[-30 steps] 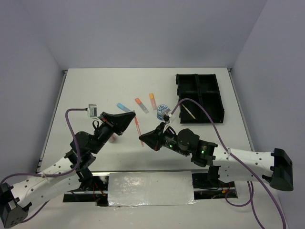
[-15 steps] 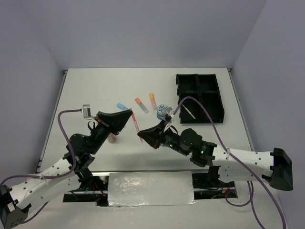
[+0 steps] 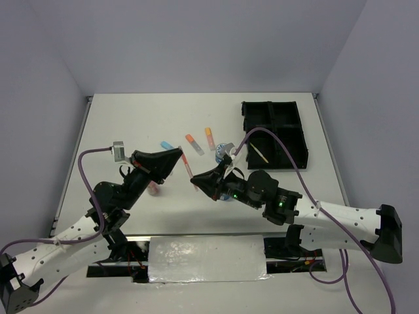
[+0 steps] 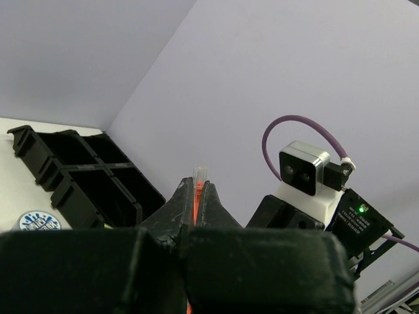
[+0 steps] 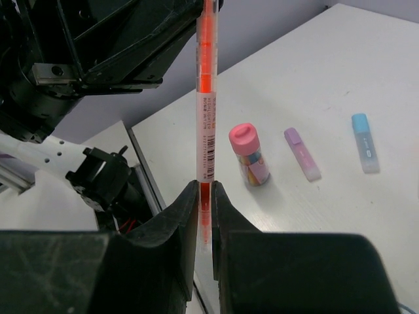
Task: Sort the stationery into containers
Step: Close the pen cap on the pen.
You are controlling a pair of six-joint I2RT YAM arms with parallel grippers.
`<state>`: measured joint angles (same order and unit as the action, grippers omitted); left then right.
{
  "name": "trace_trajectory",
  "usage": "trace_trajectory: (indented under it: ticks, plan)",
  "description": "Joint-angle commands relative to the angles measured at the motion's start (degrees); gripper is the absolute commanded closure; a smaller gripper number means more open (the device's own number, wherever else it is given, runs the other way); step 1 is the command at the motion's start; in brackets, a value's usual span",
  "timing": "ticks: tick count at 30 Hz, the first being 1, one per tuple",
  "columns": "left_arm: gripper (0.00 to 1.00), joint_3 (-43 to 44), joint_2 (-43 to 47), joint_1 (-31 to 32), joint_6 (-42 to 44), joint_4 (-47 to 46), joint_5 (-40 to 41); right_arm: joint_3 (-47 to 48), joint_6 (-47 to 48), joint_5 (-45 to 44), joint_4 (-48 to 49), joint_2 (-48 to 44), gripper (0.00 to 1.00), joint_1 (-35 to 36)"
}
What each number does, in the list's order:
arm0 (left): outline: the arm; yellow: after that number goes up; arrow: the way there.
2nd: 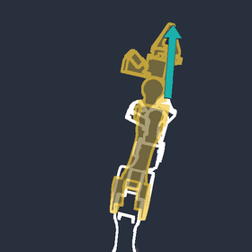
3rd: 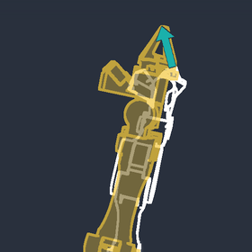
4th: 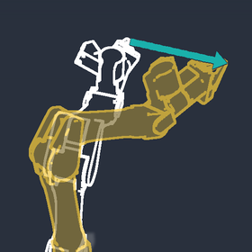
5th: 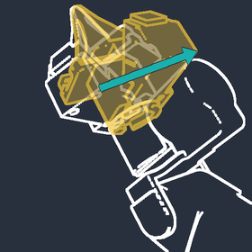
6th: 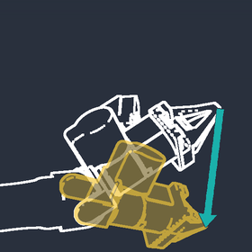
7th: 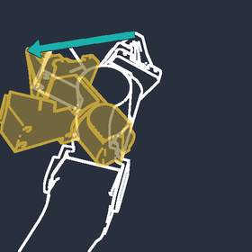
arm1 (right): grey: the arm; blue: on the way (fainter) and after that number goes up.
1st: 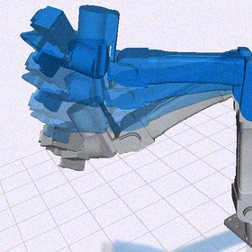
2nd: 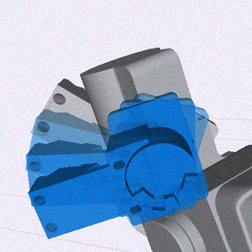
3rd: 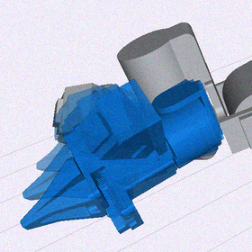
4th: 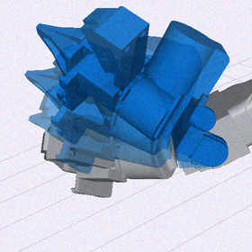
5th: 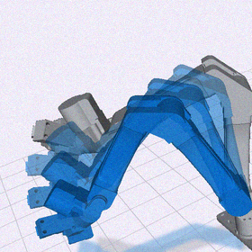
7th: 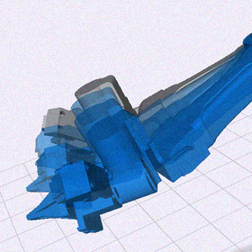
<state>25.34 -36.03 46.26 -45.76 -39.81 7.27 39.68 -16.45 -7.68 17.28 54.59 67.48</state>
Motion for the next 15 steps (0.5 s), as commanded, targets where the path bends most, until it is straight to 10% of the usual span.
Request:
trace_trajectory:
  ticks: [1,15]
  plan:
    - [1.0,-1.43,-1.59,0.67,1.91,5.98,-6.83,4.62,3.79,-0.68,9.35,-3.52,1.0,-1.65]
    - [1.0,-3.37,-4.57,0.67,1.2,3.25,-8.94,8.57,5.81,4.69,11.2,-3.08,1.0,-4.2]
